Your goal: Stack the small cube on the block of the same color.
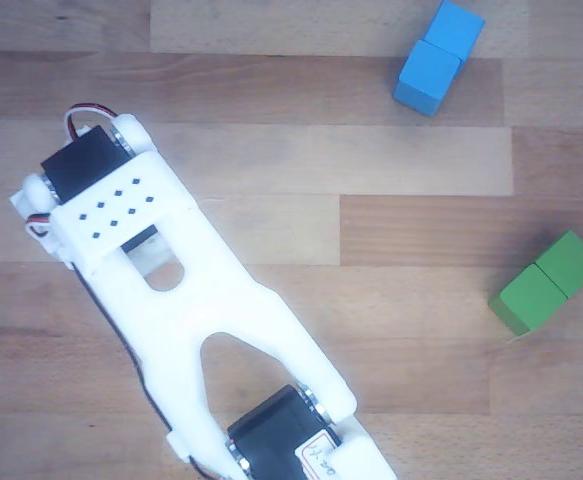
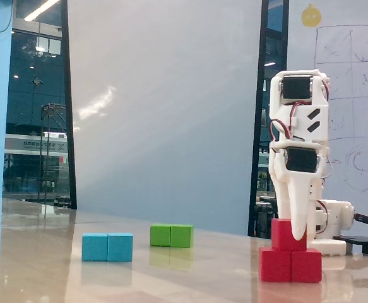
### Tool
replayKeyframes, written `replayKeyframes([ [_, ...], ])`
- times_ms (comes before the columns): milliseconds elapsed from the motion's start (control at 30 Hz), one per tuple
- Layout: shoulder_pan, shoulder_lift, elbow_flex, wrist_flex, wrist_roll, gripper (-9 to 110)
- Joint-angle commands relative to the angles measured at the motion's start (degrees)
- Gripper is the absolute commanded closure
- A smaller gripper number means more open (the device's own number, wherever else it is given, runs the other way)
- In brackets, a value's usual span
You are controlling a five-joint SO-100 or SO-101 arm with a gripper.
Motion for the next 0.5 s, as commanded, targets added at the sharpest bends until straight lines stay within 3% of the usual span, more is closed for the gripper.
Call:
replayKeyframes([
  [0,0.00,1.58,-5.89,-1.05,0.00,81],
  [467,0.70,9.32,-5.89,2.46,0.00,80],
])
